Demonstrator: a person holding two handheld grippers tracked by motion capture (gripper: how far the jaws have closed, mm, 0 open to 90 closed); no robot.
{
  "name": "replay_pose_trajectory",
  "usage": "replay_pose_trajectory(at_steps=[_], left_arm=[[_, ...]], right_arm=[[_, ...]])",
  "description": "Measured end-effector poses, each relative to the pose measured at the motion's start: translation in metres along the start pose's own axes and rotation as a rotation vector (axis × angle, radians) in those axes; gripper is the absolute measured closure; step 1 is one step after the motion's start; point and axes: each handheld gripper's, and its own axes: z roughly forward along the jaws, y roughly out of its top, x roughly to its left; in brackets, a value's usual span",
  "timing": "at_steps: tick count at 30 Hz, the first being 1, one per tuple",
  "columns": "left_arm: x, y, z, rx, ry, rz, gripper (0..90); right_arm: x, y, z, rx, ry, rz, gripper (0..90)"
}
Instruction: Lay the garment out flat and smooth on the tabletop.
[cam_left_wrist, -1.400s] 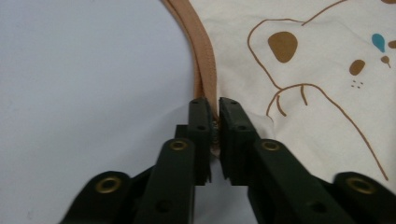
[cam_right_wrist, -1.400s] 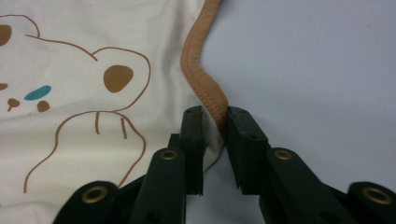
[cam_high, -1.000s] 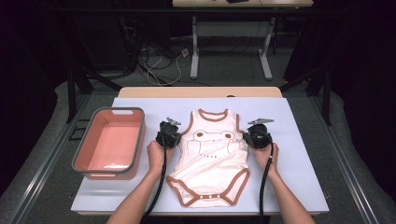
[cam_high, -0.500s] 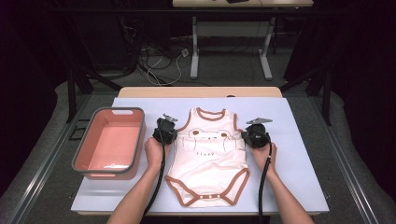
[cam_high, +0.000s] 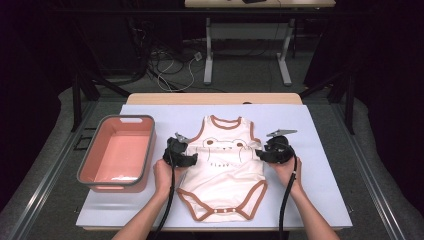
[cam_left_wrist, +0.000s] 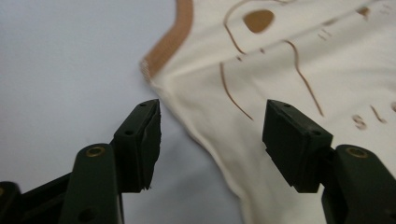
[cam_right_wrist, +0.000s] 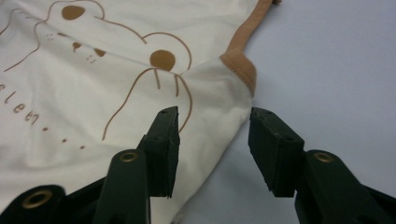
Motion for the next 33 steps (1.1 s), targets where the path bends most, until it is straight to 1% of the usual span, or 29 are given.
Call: replay_pose_trajectory(at_steps=[1, 6, 8, 12, 13, 14, 15, 17, 19, 20, 22, 24, 25, 27, 30, 31, 33], left_arm=[[-0.002, -0.003, -0.003, -0.003, -0.014, -0.001, 35.3], [-0.010, -0.018, -0.019, -0.010, -0.072, 0.026, 32.4], [-0.012, -0.023, -0.026, -0.013, -0.090, 0.042, 31.3], [-0.014, -0.035, -0.034, -0.012, -0.116, 0.053, 29.2], [-0.014, -0.039, -0.036, -0.014, -0.124, 0.051, 28.6], [-0.013, -0.042, -0.037, -0.016, -0.141, 0.052, 27.6], [-0.014, -0.045, -0.039, -0.010, -0.149, 0.055, 25.4], [-0.015, -0.050, -0.044, -0.012, -0.163, 0.062, 24.5], [-0.016, -0.054, -0.049, -0.015, -0.180, 0.071, 23.9], [-0.017, -0.056, -0.051, -0.014, -0.184, 0.083, 23.6], [-0.019, -0.060, -0.056, -0.013, -0.195, 0.091, 22.1], [-0.019, -0.064, -0.060, -0.012, -0.198, 0.103, 21.5], [-0.019, -0.066, -0.061, -0.013, -0.200, 0.098, 21.4], [-0.020, -0.070, -0.065, -0.010, -0.203, 0.108, 21.6], [-0.020, -0.076, -0.070, -0.005, -0.204, 0.123, 24.1], [-0.020, -0.078, -0.071, -0.002, -0.206, 0.123, 25.1], [-0.020, -0.081, -0.072, 0.003, -0.211, 0.122, 27.2]], right_arm=[[0.002, -0.001, -0.002, 0.009, 0.008, -0.004, 51.3], [0.013, -0.007, -0.012, 0.024, 0.037, -0.032, 48.6], [0.016, -0.010, -0.017, 0.026, 0.053, -0.042, 47.0], [0.022, -0.019, -0.025, 0.042, 0.078, -0.052, 45.5], [0.023, -0.020, -0.026, 0.044, 0.080, -0.056, 45.6], [0.025, -0.022, -0.028, 0.051, 0.081, -0.059, 45.6], [0.026, -0.023, -0.030, 0.061, 0.081, -0.066, 45.7], [0.028, -0.026, -0.034, 0.061, 0.080, -0.079, 46.0], [0.028, -0.030, -0.039, 0.057, 0.092, -0.072, 46.2], [0.028, -0.032, -0.042, 0.053, 0.099, -0.068, 46.1], [0.030, -0.036, -0.048, 0.048, 0.100, -0.072, 46.0], [0.032, -0.040, -0.052, 0.049, 0.111, -0.071, 45.9], [0.033, -0.043, -0.053, 0.052, 0.110, -0.075, 47.8], [0.037, -0.047, -0.055, 0.067, 0.108, -0.095, 49.9], [0.041, -0.052, -0.058, 0.079, 0.109, -0.114, 51.6], [0.042, -0.053, -0.060, 0.084, 0.111, -0.112, 52.7], [0.045, -0.055, -0.061, 0.091, 0.118, -0.128, 53.9]])
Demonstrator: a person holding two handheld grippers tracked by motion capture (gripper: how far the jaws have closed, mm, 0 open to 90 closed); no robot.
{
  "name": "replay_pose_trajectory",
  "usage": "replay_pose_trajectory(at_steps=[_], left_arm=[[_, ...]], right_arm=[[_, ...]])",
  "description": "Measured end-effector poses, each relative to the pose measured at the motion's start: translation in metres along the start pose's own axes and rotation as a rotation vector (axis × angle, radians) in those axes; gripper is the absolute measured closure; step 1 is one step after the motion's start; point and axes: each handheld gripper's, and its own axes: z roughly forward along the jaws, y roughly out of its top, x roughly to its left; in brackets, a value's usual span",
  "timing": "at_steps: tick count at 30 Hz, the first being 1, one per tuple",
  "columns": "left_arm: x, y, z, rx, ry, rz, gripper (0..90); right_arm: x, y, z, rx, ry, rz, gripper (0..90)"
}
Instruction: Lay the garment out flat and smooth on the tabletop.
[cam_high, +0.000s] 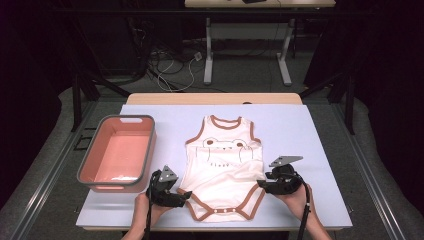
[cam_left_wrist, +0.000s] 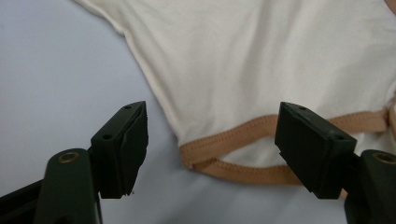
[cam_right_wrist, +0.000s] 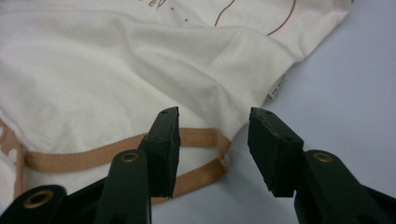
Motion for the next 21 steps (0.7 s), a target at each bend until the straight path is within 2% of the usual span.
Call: replay_pose_trajectory(at_steps=[5, 16, 19, 21], left_arm=[[0.0016, -0.0038, -0.0041, 0.002, -0.014, -0.001, 36.2], [-0.0031, -0.0058, -0.0048, -0.007, -0.048, 0.007, 41.6], [-0.0033, -0.0062, -0.0048, -0.011, -0.046, 0.017, 45.4], [-0.0041, -0.0067, -0.0044, -0.014, -0.042, 0.028, 52.9]], right_arm=[[0.0058, -0.0065, -0.0019, 0.019, -0.004, -0.025, 57.2], [0.0058, -0.0106, -0.0009, 0.025, 0.010, -0.018, 61.0], [0.0056, -0.0102, -0.0007, 0.032, 0.013, -0.011, 63.8], [0.0059, -0.0103, 0.0000, 0.041, 0.009, -0.008, 65.6]])
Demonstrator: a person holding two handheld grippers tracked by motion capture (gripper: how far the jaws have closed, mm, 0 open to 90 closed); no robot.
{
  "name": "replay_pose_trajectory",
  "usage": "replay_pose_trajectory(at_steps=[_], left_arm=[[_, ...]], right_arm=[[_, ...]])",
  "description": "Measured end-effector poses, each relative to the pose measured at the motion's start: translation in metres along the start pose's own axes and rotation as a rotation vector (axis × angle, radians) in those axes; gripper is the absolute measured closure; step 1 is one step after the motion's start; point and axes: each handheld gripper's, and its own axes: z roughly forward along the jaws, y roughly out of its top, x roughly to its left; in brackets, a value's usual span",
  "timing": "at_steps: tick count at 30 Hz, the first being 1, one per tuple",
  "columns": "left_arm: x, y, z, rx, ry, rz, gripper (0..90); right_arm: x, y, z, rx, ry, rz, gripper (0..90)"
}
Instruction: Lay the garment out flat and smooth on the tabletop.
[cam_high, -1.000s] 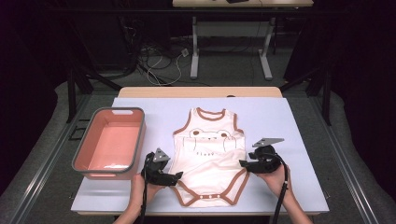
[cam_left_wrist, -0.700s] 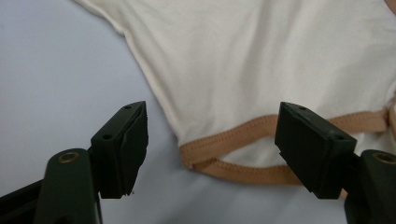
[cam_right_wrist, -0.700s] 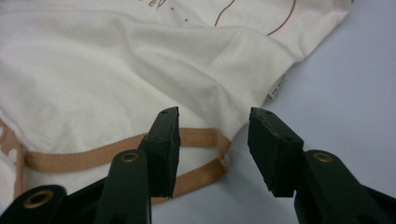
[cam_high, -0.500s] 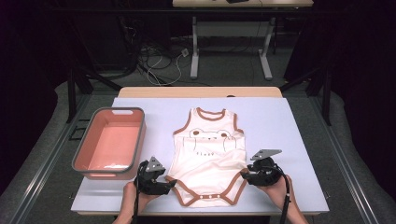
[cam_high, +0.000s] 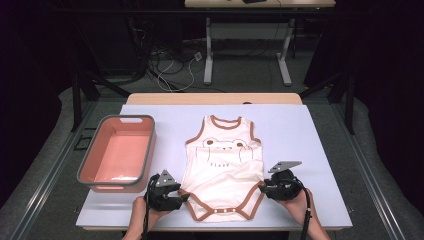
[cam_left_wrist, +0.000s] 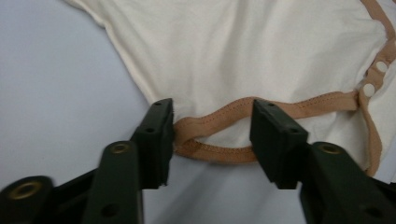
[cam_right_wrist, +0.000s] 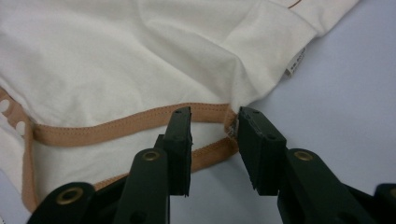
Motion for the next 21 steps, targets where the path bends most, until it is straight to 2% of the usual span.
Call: replay_pose_trajectory(at_steps=[4, 7, 12, 18, 21], left_arm=[[-0.0017, -0.0007, 0.0037, 0.012, -0.006, 0.015, 56.9], [-0.0037, -0.0010, 0.0075, 0.025, 0.002, 0.045, 62.0], [-0.0060, -0.0020, 0.0096, 0.023, 0.041, 0.095, 73.5], [-0.0028, -0.0044, 0.0099, -0.001, 0.045, 0.081, 83.3], [-0.0011, -0.0043, 0.0097, -0.002, 0.044, 0.088, 85.1]], right_arm=[[-0.0013, -0.0002, 0.0032, 0.012, -0.001, 0.000, 66.2], [-0.0015, -0.0005, 0.0062, 0.017, -0.011, 0.001, 68.0], [-0.0027, -0.0018, 0.0095, 0.024, -0.026, -0.003, 81.6], [-0.0055, -0.0027, 0.0087, 0.023, -0.009, 0.023, 87.8], [-0.0060, -0.0025, 0.0062, 0.030, -0.009, 0.015, 88.2]])
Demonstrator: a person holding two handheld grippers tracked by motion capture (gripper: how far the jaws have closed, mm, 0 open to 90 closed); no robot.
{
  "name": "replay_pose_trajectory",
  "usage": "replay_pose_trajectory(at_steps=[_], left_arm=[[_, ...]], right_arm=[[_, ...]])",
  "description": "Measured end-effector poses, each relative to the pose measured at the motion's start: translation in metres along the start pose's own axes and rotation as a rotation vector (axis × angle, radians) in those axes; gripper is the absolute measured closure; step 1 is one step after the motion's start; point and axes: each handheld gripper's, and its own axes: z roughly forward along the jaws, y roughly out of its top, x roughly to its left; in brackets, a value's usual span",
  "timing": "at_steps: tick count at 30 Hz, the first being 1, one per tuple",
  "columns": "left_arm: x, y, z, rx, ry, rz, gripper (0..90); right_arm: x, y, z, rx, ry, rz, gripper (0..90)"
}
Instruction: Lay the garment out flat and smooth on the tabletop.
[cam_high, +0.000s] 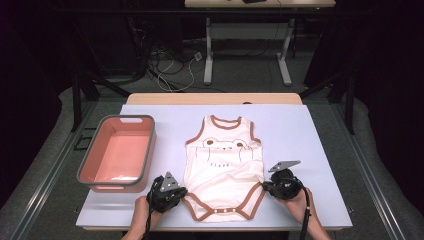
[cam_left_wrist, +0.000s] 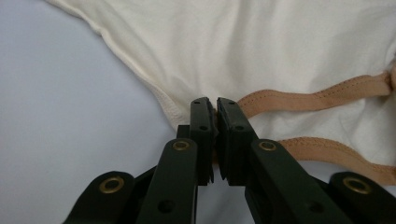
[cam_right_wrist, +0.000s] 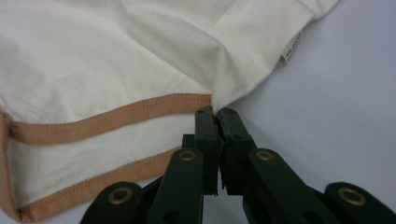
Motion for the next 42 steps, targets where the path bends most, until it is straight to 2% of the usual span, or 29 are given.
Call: replay_pose_trajectory(at_steps=[3, 5, 7, 9, 12, 15, 17, 24, 29, 34, 42], left_arm=[[0.000, 0.000, 0.001, -0.005, -0.005, -0.008, 84.8], [0.000, 0.001, 0.000, -0.004, -0.008, -0.003, 81.2], [0.000, 0.002, 0.000, 0.000, -0.013, -0.005, 73.0], [0.000, 0.004, -0.001, 0.003, -0.009, -0.010, 59.2], [0.000, 0.006, -0.004, -0.005, -0.015, -0.016, 43.7], [-0.002, 0.008, -0.007, -0.029, -0.026, -0.020, 35.9], [-0.005, 0.010, -0.010, -0.044, -0.035, -0.007, 32.6], [-0.020, 0.014, -0.010, -0.060, -0.084, 0.030, 27.7], [-0.030, 0.017, -0.009, -0.071, -0.116, 0.064, 27.6], [-0.045, 0.020, -0.004, -0.062, -0.152, 0.115, 32.1], [-0.065, 0.023, 0.010, -0.025, -0.210, 0.178, 42.9]], right_arm=[[-0.001, -0.001, -0.002, -0.002, -0.010, 0.001, 88.2], [-0.002, 0.000, -0.004, 0.009, -0.024, -0.005, 86.9], [-0.002, 0.000, -0.005, -0.004, -0.012, 0.003, 73.3], [0.000, 0.002, -0.007, -0.016, -0.006, -0.012, 59.5], [0.007, 0.004, -0.011, -0.039, 0.005, -0.041, 50.0], [0.015, 0.006, -0.014, -0.057, 0.014, -0.070, 45.8], [0.020, 0.007, -0.015, -0.071, 0.034, -0.089, 45.1], [0.039, 0.009, -0.015, -0.091, 0.088, -0.139, 46.4], [0.055, 0.001, -0.012, -0.071, 0.140, -0.184, 51.5], [0.069, 0.000, -0.006, -0.052, 0.169, -0.241, 57.2], [0.078, 0.000, -0.001, -0.035, 0.209, -0.278, 61.6]])
